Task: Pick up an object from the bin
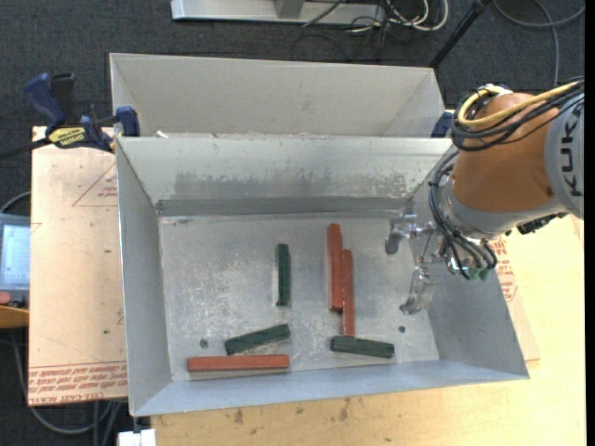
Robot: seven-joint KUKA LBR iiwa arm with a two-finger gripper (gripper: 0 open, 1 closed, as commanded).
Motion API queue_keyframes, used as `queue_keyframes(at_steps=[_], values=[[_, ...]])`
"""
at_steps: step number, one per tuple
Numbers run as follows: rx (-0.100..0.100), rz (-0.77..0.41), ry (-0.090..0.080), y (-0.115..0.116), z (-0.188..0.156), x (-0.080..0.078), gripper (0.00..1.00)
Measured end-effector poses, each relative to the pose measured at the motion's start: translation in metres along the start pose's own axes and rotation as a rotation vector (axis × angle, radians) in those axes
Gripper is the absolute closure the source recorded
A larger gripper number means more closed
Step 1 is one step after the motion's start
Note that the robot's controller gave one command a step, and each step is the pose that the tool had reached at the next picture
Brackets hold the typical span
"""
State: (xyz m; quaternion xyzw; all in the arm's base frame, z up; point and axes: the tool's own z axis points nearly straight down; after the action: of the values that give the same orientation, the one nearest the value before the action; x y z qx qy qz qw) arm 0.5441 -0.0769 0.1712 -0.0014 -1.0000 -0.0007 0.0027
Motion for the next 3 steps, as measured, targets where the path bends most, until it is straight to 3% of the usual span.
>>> queue_keyframes(at_steps=[1, 2, 3], values=[[0.000, -0.510, -0.005, 0.076, 0.103, -0.040, 0.00], [0.004, -0.653, -0.011, 0.061, 0.070, -0.068, 0.00], [0.003, -0.828, -0.009, 0.070, 0.071, -0.081, 0.00]])
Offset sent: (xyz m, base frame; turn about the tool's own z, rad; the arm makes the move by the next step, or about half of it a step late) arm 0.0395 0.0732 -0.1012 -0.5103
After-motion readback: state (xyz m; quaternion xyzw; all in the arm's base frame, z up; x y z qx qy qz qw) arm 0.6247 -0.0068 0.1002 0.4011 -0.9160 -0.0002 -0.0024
